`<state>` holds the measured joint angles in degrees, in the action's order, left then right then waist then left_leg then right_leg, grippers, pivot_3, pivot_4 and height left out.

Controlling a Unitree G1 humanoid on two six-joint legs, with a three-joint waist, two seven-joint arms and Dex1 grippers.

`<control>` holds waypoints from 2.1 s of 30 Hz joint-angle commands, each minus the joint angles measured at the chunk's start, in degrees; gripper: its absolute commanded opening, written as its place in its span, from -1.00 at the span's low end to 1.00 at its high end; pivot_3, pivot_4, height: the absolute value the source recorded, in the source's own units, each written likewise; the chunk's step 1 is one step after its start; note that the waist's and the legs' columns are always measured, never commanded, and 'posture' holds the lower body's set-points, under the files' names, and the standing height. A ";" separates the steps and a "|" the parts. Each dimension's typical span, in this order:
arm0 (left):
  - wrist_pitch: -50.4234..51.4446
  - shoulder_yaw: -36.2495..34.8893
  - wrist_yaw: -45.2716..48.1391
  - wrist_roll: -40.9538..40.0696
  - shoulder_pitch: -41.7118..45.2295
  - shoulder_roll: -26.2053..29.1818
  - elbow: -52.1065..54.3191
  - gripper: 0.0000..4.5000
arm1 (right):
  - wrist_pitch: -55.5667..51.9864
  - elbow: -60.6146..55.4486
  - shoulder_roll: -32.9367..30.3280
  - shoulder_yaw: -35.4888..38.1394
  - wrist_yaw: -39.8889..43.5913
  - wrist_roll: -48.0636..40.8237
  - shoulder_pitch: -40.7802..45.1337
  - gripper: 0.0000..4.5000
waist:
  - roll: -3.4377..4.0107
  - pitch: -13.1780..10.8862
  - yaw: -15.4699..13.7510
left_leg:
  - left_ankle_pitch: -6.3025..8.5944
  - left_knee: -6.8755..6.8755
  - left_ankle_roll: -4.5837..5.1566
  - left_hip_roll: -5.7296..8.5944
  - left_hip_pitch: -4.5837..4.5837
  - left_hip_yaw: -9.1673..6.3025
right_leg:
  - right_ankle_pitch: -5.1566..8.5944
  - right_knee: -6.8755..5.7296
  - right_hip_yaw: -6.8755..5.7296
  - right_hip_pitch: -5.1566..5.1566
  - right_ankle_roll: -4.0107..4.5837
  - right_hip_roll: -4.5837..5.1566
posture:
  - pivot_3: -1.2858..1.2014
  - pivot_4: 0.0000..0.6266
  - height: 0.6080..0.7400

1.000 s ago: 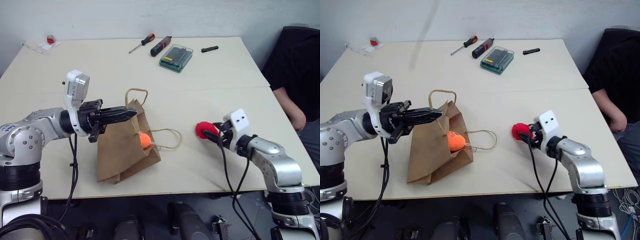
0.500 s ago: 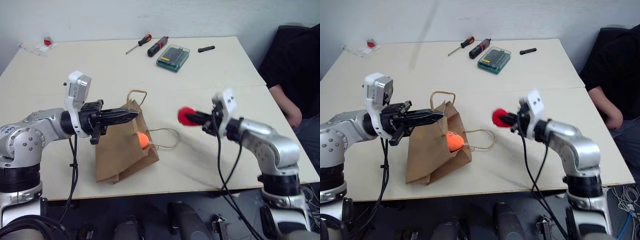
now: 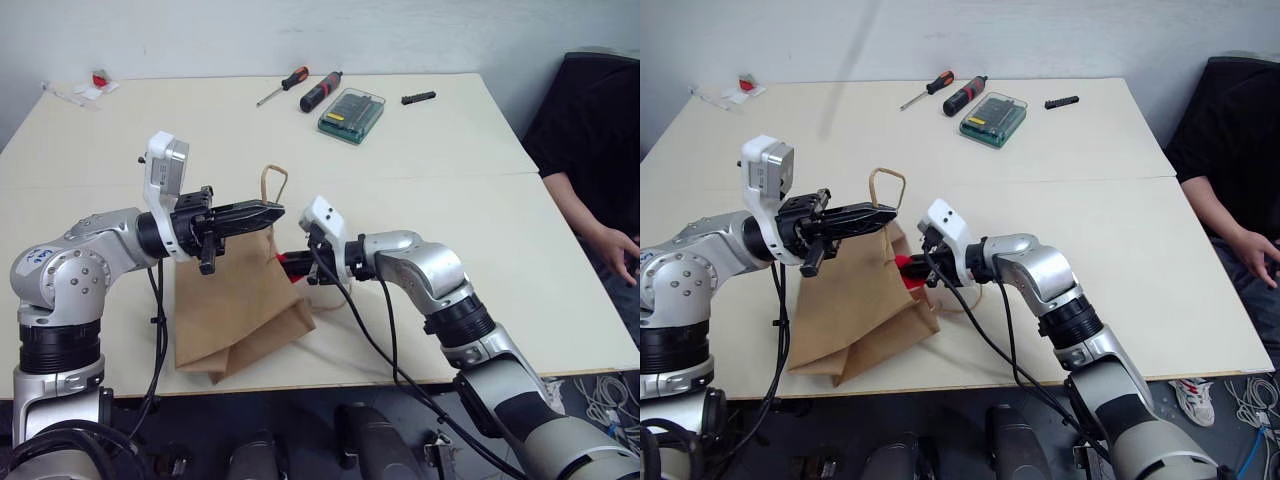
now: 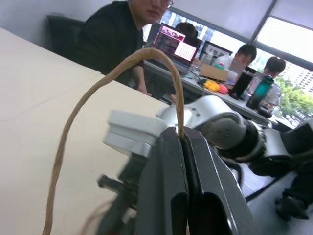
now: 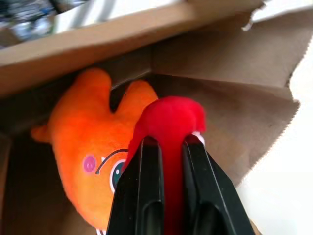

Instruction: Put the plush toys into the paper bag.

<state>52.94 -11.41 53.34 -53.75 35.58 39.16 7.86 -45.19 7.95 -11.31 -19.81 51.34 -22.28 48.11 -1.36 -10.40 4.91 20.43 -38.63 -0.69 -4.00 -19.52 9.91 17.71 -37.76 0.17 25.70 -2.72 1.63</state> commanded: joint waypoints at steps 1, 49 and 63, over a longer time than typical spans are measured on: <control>-0.64 -0.38 0.09 -0.62 0.84 -0.23 1.32 -1.00 | 1.26 0.32 3.05 -0.36 0.05 0.14 1.28 -0.98 | 0.00 0.00 0.26 | 0.00 -0.03 0.00 -0.01 0.01 0.00 | 0.00 -0.04 0.01 0.00 0.00 -0.01 | 0.03 -0.52 1.00; 2.35 -4.15 0.94 -3.11 -5.63 4.69 6.21 -1.00 | -16.19 -22.39 -9.58 22.31 -15.77 -2.86 -15.34 0.99 | -0.04 -0.01 -0.07 | 0.10 -0.26 -0.07 -0.07 -0.17 -0.09 | 0.02 -0.10 -0.02 0.09 0.06 -0.08 | 0.03 -0.52 1.00; 2.13 -3.86 0.94 -2.92 -5.00 5.21 6.05 -1.00 | -7.60 1.21 1.31 16.18 -17.72 -0.28 -8.00 0.74 | -0.04 -0.01 0.09 | 0.10 -0.23 -0.06 -0.10 -0.22 -0.02 | 0.02 -0.09 0.01 0.19 0.06 -0.11 | 0.03 -0.52 1.00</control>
<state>55.73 -14.29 54.30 -55.91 29.97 43.62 12.65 -53.58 7.90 -10.40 -2.82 33.23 -22.78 39.82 -1.39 -10.41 4.99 20.52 -38.86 -0.76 -4.10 -19.73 9.89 17.72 -37.84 0.18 25.90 -2.66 1.52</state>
